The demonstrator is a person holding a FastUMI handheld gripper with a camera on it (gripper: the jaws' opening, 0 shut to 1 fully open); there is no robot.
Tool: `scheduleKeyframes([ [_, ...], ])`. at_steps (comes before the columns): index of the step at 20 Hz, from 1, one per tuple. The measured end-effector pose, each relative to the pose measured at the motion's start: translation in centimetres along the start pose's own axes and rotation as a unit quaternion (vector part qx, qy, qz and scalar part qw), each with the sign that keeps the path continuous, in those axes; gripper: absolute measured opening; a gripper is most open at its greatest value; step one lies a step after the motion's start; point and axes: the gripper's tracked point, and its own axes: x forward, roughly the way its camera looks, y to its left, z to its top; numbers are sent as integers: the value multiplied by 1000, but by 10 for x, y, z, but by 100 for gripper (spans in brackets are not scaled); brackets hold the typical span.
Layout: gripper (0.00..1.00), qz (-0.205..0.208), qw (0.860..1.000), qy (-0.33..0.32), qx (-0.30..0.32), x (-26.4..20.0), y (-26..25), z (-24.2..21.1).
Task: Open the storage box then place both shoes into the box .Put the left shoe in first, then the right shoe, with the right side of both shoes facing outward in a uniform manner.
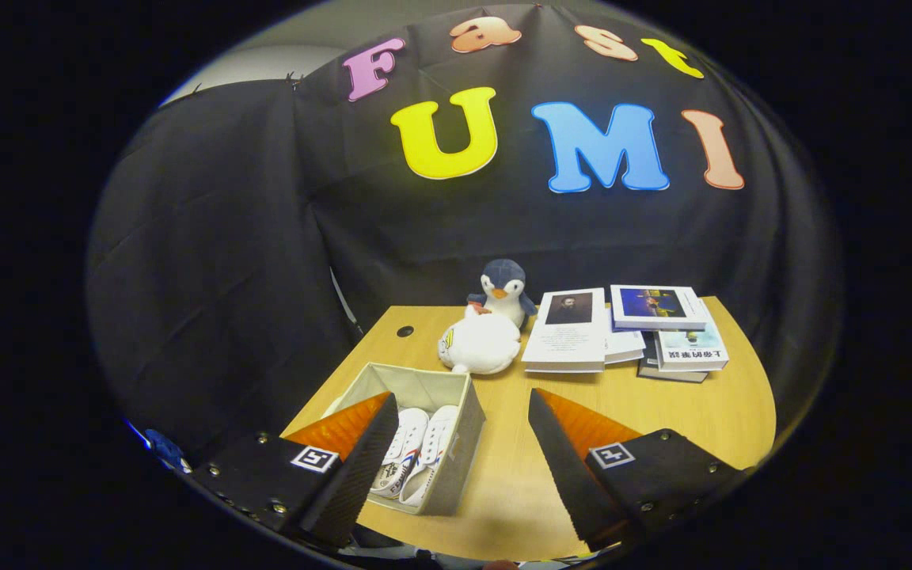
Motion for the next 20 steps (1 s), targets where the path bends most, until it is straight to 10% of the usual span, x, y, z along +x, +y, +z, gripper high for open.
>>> scheduleKeyframes([
  [20,99,-146,964,-221,-22,-125,-140,50],
])
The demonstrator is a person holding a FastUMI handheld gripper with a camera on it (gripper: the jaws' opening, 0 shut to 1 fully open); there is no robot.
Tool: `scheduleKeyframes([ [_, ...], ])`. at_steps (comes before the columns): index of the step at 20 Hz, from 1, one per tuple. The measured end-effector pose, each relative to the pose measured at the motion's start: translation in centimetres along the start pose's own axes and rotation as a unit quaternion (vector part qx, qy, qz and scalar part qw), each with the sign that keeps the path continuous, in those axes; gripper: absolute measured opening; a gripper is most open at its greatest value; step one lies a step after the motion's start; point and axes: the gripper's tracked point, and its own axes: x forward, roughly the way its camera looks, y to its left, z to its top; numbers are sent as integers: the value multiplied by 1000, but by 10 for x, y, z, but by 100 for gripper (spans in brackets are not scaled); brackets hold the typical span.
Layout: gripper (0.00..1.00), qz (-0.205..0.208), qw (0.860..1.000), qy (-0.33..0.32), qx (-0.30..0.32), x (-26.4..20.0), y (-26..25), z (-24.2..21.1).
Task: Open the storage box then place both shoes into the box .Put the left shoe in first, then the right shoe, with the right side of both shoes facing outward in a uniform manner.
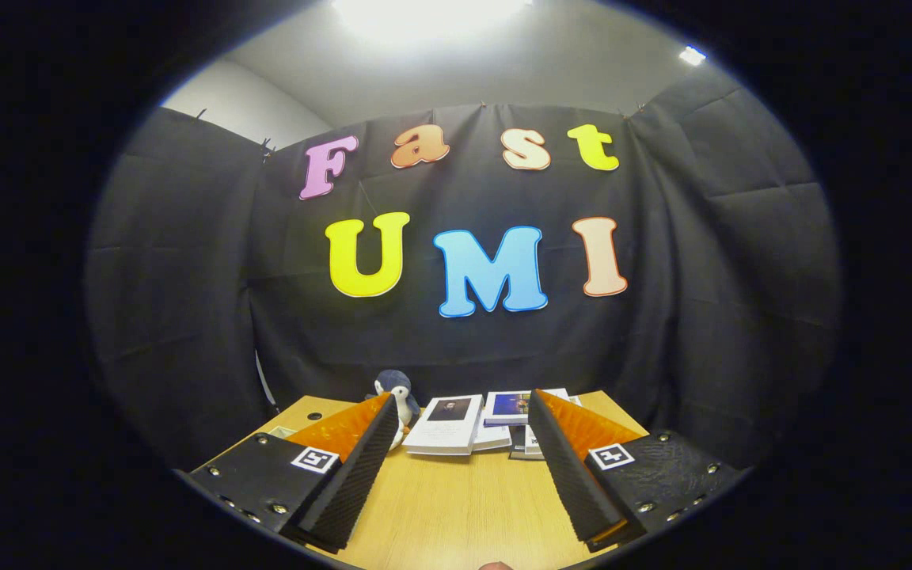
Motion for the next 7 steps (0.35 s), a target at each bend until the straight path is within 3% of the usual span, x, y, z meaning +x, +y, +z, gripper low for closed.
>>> scheduleKeyframes([
  [7,99,-8,999,-34,-21,2,-5,10],
])
